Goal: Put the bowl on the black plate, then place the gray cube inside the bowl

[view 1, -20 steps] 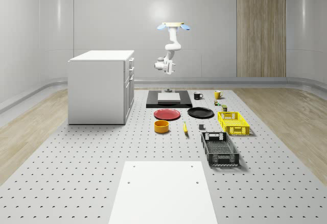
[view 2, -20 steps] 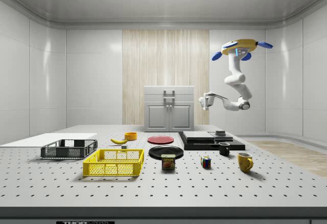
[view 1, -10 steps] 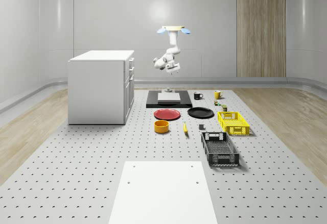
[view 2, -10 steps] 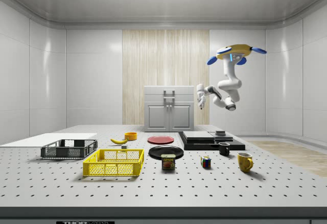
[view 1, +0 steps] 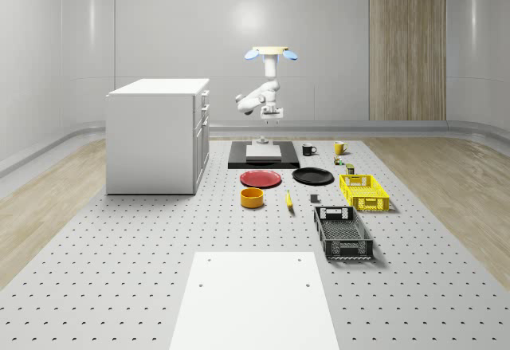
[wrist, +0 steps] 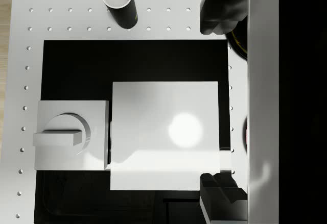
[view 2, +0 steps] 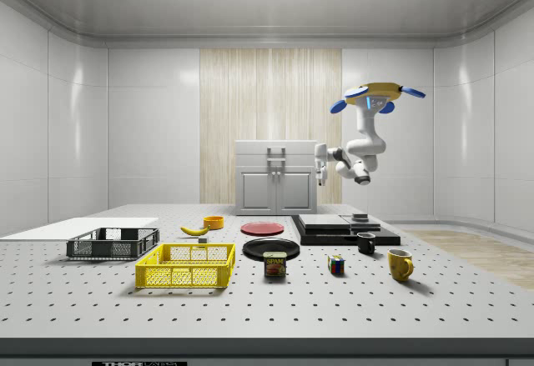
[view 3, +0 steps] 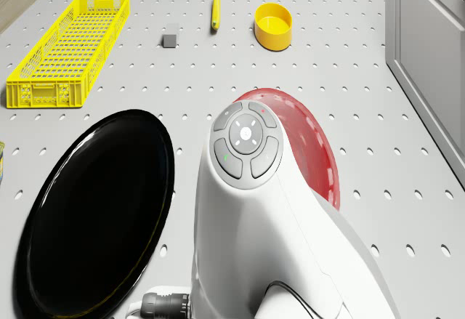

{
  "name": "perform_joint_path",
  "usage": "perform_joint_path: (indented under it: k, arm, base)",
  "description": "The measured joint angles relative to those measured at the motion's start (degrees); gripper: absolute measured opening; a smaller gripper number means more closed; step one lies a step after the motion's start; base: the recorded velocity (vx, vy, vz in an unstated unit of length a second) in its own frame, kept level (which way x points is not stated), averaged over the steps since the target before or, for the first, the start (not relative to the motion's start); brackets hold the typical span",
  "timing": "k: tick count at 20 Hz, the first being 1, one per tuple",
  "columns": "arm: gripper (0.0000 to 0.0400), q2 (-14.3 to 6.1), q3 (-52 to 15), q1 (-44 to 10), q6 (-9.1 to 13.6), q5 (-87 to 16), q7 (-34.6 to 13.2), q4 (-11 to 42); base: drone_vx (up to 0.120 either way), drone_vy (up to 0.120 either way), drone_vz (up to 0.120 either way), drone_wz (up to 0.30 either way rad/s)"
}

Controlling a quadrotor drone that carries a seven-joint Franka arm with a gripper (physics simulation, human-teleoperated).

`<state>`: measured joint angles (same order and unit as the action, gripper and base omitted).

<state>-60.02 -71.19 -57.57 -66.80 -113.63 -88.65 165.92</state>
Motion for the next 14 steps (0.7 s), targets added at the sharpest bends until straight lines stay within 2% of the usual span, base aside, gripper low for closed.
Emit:
perform_joint_path:
  k: [4, 12, 14]
  arm:
    - [0.04, -1.43, -0.84, -1.42, -0.47, 0.21, -1.06, 0.0]
    - [0.04, -4.01, -1.99, -3.01, -2.22, 1.27, -2.38, -0.13]
    - [0.04, -4.62, -2.22, -3.28, -2.73, 1.58, -2.63, -0.17]
  base:
    - [0.12, -0.01, -0.12, 0.0]
    - [0.12, -0.12, -0.12, 0.0]
    - [0.12, -0.04, -0.08, 0.0]
